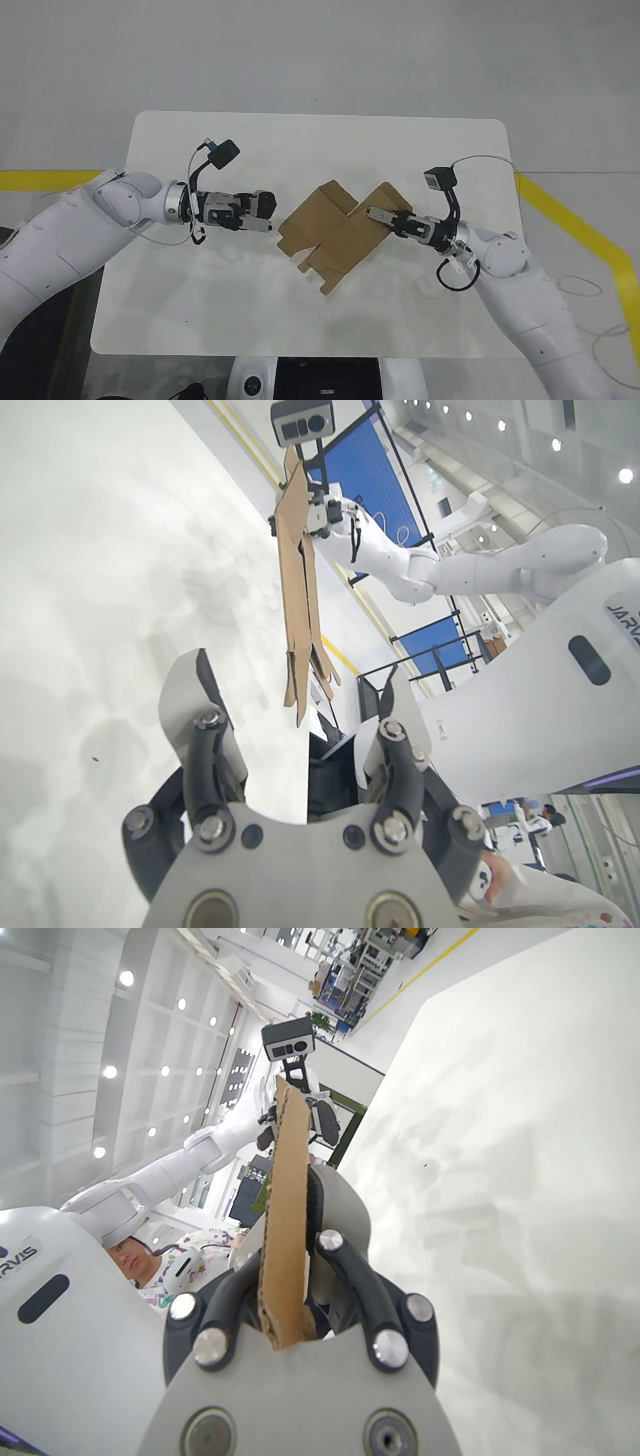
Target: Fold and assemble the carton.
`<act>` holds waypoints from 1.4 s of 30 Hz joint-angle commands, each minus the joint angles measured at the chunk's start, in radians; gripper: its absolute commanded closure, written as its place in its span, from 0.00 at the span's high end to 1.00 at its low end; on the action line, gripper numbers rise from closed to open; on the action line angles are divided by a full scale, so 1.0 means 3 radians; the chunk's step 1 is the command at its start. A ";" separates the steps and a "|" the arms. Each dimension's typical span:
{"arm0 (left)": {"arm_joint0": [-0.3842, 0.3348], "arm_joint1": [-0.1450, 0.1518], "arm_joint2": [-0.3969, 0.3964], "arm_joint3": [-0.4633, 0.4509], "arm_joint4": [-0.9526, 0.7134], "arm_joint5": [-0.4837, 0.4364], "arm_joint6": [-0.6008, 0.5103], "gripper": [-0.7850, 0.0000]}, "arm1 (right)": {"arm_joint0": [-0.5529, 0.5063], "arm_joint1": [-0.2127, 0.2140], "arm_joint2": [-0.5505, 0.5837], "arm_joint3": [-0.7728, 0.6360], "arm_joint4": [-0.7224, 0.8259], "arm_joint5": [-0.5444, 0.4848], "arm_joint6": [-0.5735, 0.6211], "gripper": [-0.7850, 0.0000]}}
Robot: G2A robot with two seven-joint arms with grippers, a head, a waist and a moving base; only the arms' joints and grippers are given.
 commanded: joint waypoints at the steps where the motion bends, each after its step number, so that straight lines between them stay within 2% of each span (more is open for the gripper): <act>1: 0.0007 -0.0005 -0.0076 0.0059 0.0103 -0.0033 0.0078 1.00 | -0.0027 -0.0001 0.0036 -0.0040 -0.0146 0.0068 -0.0190 0.00; 6: 0.0121 -0.0009 -0.0261 0.0056 0.0401 -0.0013 0.0470 1.00 | -0.0121 -0.0016 0.0087 -0.0168 -0.0447 0.0218 -0.0688 0.00; 11: 0.0284 -0.0005 -0.0432 -0.0092 0.0833 0.0196 0.0957 1.00 | -0.0162 -0.0054 0.0055 -0.0272 -0.0660 0.0298 -0.1126 0.00; 20: 0.0608 -0.0014 -0.0615 -0.0353 0.1340 0.0694 0.1461 1.00 | -0.0157 -0.0124 -0.0056 -0.0315 -0.0748 0.0328 -0.1497 0.00; 26: 0.0769 -0.0027 -0.0715 -0.0458 0.1098 0.0881 0.1444 1.00 | -0.0179 -0.0149 -0.0063 -0.0302 -0.0825 0.0334 -0.1606 0.00; 37: 0.0941 -0.0036 -0.0976 -0.0515 0.0369 0.1057 0.1099 1.00 | -0.0207 -0.0182 -0.0048 -0.0289 -0.0886 0.0316 -0.1684 0.00; 42: 0.1004 -0.0053 -0.1075 -0.0510 0.0383 0.1096 0.0993 1.00 | -0.0215 -0.0202 -0.0056 -0.0317 -0.0844 0.0292 -0.1711 0.00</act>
